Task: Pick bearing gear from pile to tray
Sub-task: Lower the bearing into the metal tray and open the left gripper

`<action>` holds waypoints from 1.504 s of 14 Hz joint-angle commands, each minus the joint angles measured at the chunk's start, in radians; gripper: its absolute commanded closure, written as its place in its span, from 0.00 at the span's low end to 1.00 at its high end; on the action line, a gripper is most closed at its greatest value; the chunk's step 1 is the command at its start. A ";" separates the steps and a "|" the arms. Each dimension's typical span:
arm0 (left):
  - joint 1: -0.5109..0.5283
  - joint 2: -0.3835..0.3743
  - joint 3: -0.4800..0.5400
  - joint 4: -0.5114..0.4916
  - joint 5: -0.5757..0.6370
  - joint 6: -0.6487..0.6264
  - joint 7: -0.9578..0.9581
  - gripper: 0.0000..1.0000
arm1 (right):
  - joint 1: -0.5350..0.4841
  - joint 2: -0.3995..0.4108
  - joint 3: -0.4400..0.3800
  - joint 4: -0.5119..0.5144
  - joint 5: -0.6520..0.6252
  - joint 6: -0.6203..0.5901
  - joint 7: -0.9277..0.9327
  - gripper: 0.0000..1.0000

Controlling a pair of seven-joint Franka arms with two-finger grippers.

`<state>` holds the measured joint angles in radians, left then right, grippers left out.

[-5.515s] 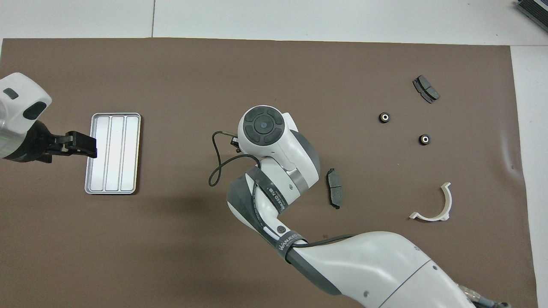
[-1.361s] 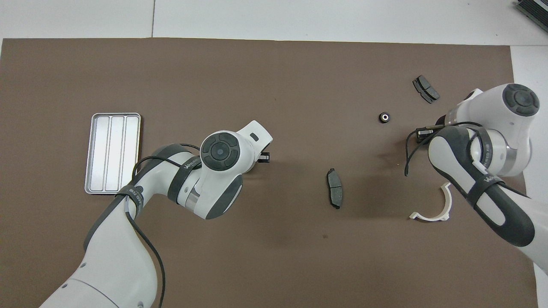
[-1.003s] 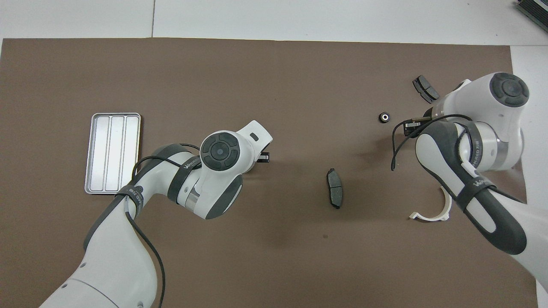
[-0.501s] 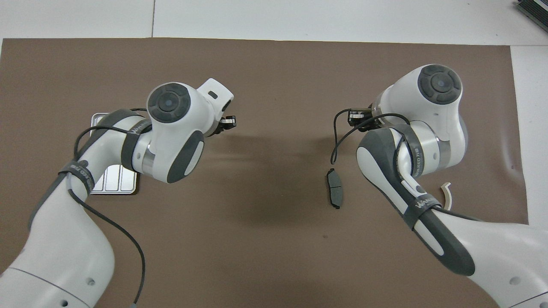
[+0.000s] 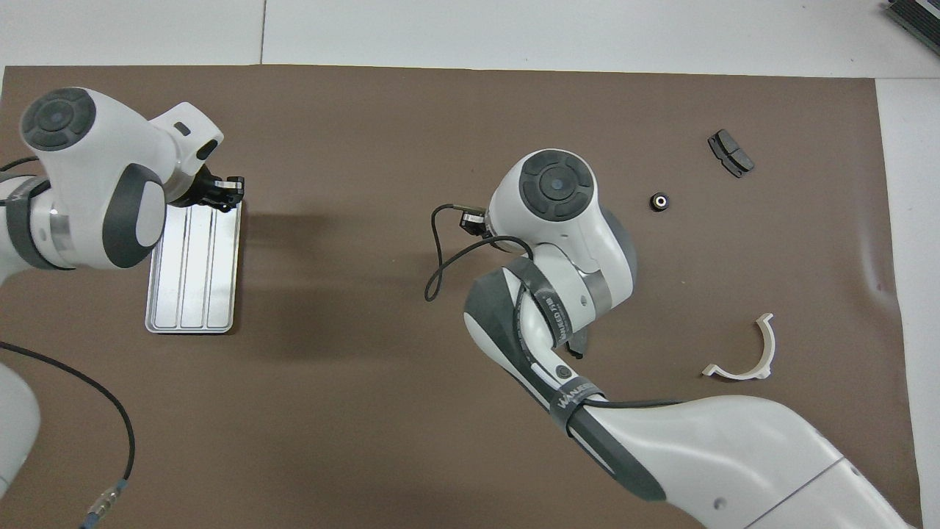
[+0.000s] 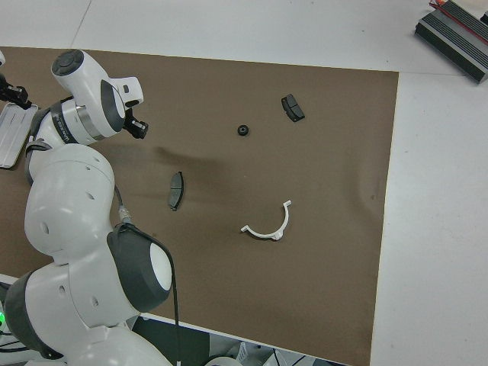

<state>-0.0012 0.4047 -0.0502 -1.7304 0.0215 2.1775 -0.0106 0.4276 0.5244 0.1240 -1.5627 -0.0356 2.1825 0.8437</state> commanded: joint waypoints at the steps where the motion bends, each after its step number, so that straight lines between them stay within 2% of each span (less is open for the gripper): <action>1: 0.079 -0.038 -0.011 -0.066 0.000 -0.019 0.162 1.00 | 0.048 0.112 -0.003 0.168 -0.036 -0.076 0.076 1.00; 3: 0.125 -0.058 -0.011 -0.119 0.000 -0.007 0.271 1.00 | 0.075 0.157 -0.003 0.220 -0.056 -0.079 0.147 1.00; 7: 0.141 -0.098 -0.008 -0.262 0.000 0.118 0.293 0.97 | 0.088 0.151 -0.001 0.208 -0.060 -0.056 0.157 1.00; 9: 0.139 -0.103 -0.008 -0.281 0.000 0.148 0.291 0.83 | 0.111 0.151 -0.001 0.179 -0.060 -0.041 0.158 1.00; 11: 0.138 -0.101 -0.008 -0.278 0.000 0.150 0.290 0.78 | 0.117 0.144 -0.003 0.123 -0.061 0.003 0.158 1.00; 12: 0.138 -0.101 -0.010 -0.271 0.000 0.148 0.290 0.66 | 0.118 0.131 -0.003 0.086 -0.061 0.025 0.158 0.92; 13: 0.135 -0.098 -0.008 -0.262 0.000 0.148 0.288 0.49 | 0.118 0.129 -0.003 0.086 -0.061 0.022 0.157 0.82; 15: 0.129 -0.095 -0.008 -0.239 0.000 0.143 0.287 0.31 | 0.108 0.126 -0.003 0.095 -0.064 0.013 0.153 0.14; 16: 0.127 -0.093 -0.008 -0.229 0.000 0.143 0.285 0.27 | 0.106 0.125 -0.004 0.104 -0.066 0.008 0.153 0.00; 19: 0.119 -0.086 -0.016 -0.158 -0.003 0.119 0.268 0.27 | 0.096 0.126 -0.012 0.115 -0.067 0.000 0.141 0.00; 21: 0.057 -0.086 -0.014 -0.123 -0.035 0.107 0.151 0.27 | 0.045 0.123 -0.014 0.124 -0.067 0.000 0.092 0.00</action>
<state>0.1172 0.3227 -0.0736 -1.8879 0.0089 2.3085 0.2350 0.5223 0.6597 0.1022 -1.4396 -0.0882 2.1801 0.9738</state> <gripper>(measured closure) 0.264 0.000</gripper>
